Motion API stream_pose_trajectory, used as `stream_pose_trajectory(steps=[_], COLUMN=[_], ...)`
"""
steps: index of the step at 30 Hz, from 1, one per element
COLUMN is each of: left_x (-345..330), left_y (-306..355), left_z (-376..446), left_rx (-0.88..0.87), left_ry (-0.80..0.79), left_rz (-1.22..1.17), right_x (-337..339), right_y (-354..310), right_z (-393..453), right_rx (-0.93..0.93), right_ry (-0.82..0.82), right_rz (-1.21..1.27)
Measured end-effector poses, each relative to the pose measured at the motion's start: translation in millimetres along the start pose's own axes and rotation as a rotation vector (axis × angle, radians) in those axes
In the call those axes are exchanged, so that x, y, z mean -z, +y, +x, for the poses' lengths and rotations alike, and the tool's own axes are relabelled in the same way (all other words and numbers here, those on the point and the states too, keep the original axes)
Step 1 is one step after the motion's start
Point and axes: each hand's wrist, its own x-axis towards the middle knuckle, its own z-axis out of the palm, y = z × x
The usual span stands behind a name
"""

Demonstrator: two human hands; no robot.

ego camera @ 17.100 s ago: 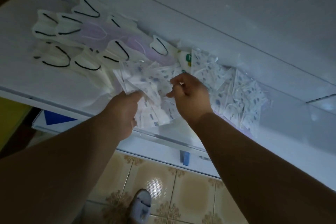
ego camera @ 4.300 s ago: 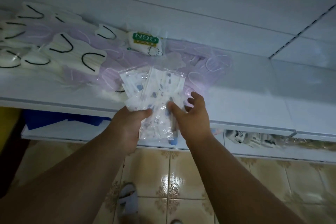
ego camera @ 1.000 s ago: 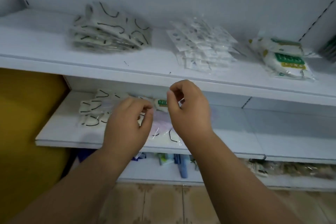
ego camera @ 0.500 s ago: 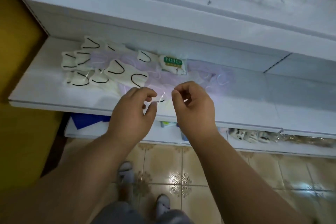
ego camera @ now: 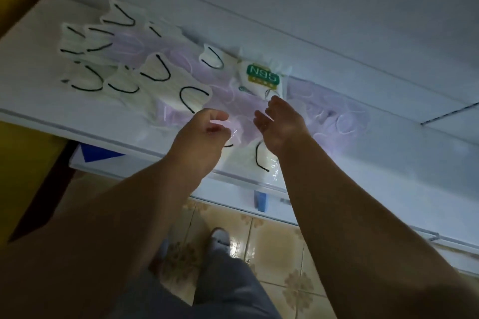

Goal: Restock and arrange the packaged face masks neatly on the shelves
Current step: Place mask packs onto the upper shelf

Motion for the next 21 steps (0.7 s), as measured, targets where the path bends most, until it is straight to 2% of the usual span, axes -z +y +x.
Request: stream_pose_trajectory(steps=[8,12,17,21], left_x=[-13.4,-12.7,-11.2,-2.2], left_y=[-10.0,-9.6,3.2,15.7], left_z=[26.3,34.0,30.2,7.6], left_rx=[0.133,0.168,0.336,0.456], left_ry=[-0.006,-0.017,-0.099,-0.111], left_rz=[-0.225,-0.329,-0.693,-0.847], right_x=[-8.2,-7.0,6.9,30.3], right_y=[-18.7,-19.8,-8.4,13.2], right_z=[53.3,51.7,0.4,-78.0], right_rx=[-0.025,0.009,0.132,0.16], right_ry=[-0.004,0.018,0.07,0.048], right_rz=[0.086,0.038,0.102,0.138])
